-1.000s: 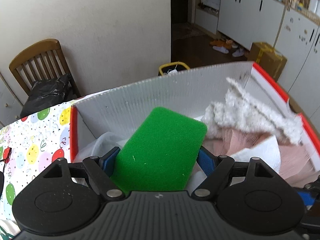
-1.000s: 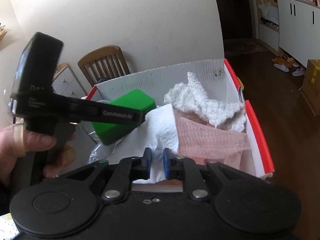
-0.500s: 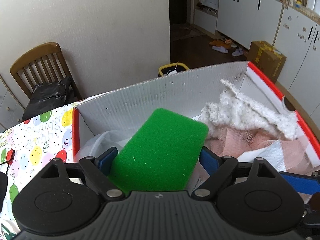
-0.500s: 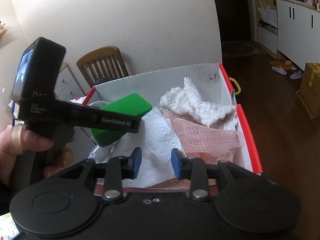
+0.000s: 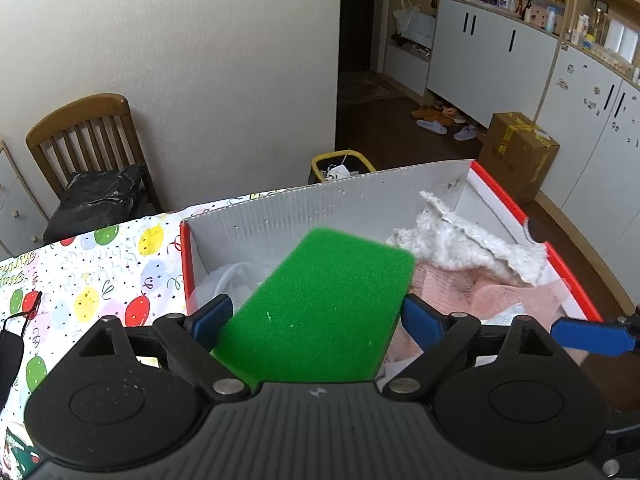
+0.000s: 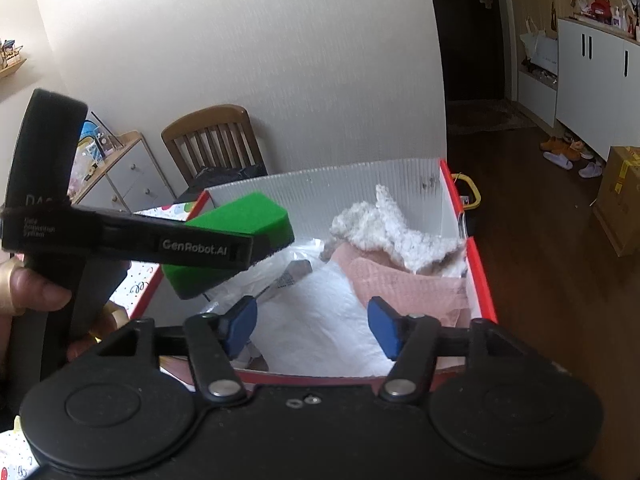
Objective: Organize soft objects
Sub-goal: 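Open the right gripper to drop the tissue while the left lowers and releases the sponge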
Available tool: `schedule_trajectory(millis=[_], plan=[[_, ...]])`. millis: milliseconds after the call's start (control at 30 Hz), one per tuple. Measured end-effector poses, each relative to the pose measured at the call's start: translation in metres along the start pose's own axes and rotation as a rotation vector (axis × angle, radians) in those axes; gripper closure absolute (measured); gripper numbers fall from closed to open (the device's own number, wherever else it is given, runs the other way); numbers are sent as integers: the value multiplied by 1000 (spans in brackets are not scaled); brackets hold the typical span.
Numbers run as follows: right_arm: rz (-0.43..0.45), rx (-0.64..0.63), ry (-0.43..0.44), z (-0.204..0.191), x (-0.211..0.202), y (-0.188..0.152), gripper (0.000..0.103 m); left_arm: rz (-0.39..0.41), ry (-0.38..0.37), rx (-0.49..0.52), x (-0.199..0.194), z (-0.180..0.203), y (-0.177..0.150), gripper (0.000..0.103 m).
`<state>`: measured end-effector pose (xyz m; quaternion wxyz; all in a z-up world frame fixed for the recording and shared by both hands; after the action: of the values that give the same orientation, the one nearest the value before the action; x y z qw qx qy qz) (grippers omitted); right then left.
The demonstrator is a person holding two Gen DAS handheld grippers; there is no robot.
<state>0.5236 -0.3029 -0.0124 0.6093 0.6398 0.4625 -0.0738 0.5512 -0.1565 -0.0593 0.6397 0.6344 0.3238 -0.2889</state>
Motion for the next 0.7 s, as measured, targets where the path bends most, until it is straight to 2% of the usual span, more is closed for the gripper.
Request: schedule_trajectory(millis=[167,700], plan=[[15,-1,9,-1,-12,1,37,35,1,17,-14,4,-5,4],[68,-33,35,-9,-62,-8,19,118,-72,-54,-95,-14,-33,4]])
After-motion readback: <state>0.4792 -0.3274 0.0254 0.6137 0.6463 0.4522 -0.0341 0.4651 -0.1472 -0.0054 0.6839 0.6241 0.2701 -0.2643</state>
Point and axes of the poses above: each gripper's, at about its wrist camera, not at the fingertips, and x roughly the way its jaws point, z to its right, y to its top, the point moved 1 cm from there along x, roughly the way its jaws point, and after that the axes turned 2 degrees about -z, right-handed, at the moved point
